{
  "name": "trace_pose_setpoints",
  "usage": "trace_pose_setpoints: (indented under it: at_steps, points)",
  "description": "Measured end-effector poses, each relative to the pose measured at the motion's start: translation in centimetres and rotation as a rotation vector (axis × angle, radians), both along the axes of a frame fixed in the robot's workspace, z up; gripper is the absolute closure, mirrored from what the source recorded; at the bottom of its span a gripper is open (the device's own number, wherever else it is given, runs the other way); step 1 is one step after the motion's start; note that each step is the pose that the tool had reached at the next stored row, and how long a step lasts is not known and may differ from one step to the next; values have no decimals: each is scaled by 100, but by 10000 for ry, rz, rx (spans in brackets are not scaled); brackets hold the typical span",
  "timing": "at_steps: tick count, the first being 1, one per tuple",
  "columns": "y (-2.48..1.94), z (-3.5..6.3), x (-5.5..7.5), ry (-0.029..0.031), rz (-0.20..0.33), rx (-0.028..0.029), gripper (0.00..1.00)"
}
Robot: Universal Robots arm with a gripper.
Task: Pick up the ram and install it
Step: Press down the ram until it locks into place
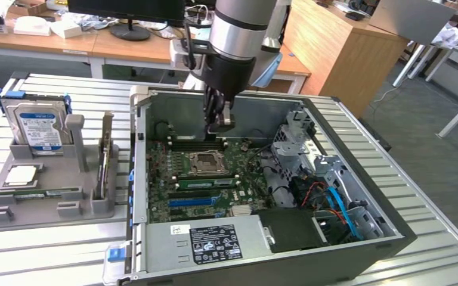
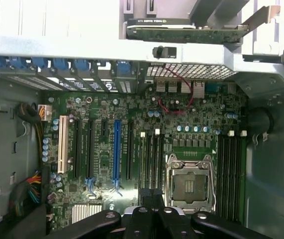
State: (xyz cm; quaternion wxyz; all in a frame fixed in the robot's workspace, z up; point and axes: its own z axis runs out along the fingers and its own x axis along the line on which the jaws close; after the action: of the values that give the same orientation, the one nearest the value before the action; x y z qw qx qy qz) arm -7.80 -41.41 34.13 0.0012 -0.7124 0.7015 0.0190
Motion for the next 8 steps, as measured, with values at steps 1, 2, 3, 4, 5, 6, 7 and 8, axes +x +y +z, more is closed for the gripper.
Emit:
trace_pose_setpoints:
  at_steps: [1,2,3,4,5,6,7,8]
  points:
    - [0,0,18,0,0,0,90]
    - [0,0,36,0,0,0,90]
    - [0,0,55,0,0,-1,90]
    - [0,0,72,1,0,-1,90]
    - [0,0,89,0,-1,-1,90]
    - [0,0,108,0,-1,-1,90]
    - [0,0,125,0,-1,-1,90]
    - [0,0,143,0,-1,-1,90]
